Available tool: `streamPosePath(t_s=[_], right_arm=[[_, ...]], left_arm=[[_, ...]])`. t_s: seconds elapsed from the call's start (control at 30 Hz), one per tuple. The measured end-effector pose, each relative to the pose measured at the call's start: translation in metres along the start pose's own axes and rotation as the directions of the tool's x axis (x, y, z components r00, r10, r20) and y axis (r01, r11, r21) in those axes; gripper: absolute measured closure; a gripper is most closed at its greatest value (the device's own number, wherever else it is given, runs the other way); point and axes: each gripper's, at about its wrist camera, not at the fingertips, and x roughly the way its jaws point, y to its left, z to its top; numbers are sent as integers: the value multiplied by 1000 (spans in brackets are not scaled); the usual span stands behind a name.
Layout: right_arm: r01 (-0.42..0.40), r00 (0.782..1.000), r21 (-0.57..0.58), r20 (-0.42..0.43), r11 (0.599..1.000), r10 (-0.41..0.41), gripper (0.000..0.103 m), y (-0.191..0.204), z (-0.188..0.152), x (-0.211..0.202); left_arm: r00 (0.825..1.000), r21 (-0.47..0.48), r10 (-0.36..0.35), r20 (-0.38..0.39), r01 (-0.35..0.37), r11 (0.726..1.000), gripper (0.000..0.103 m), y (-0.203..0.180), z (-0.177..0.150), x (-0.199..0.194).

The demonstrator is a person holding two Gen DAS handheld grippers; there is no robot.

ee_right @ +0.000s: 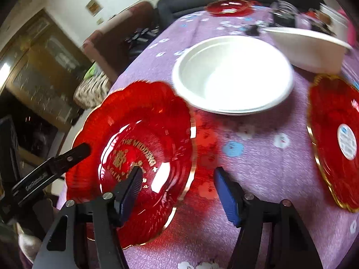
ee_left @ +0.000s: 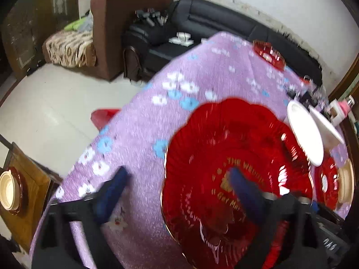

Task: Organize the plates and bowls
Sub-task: 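Grasp the red 'THE WEDDING' plate rim with both grippers and lift it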

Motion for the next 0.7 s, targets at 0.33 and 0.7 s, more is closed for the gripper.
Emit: streamPosePath(t_s=[0.33,0.7], right_arm=[[99,995,-93,29,991,-97,83,24,-5,11],[6,999,-27,49,1000,-5,87,14,-3,-1]], left_arm=[[999,12,13,-52,-12,1000,80,11,5,5],[999,59,2,40,-4,998,83,-1,11,-39]])
